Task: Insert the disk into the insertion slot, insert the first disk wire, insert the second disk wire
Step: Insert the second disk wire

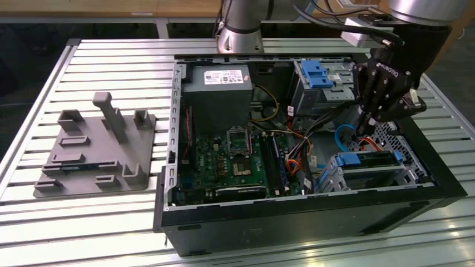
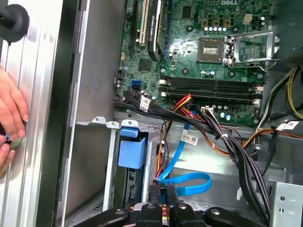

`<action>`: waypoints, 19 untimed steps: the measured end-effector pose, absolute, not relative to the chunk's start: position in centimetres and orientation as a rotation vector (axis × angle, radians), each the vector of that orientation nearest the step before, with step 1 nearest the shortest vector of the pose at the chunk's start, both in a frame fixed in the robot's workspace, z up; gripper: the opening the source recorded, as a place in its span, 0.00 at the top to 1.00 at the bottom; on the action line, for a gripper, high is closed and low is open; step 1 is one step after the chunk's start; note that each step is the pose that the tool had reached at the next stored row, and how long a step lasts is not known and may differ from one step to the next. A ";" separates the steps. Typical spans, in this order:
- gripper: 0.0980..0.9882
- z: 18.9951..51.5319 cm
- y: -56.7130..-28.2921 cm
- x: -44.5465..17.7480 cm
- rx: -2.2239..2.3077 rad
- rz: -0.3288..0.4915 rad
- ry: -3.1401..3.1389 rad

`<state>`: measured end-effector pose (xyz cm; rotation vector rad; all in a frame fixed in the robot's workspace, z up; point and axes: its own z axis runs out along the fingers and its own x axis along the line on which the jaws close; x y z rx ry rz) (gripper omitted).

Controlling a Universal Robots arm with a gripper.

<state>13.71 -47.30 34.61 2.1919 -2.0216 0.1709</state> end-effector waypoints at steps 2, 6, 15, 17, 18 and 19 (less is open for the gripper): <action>0.93 34.6 -47.4 13.7 2.183 0.169 -2.031; 0.93 34.6 -47.5 14.2 2.181 0.168 -2.035; 0.93 34.6 -47.6 14.9 2.148 0.163 -2.066; 0.93 34.6 -47.6 14.9 2.123 0.160 -2.090; 0.93 34.6 -47.6 14.9 2.111 0.158 -2.102; 0.93 34.6 -47.6 14.9 2.098 0.157 -2.114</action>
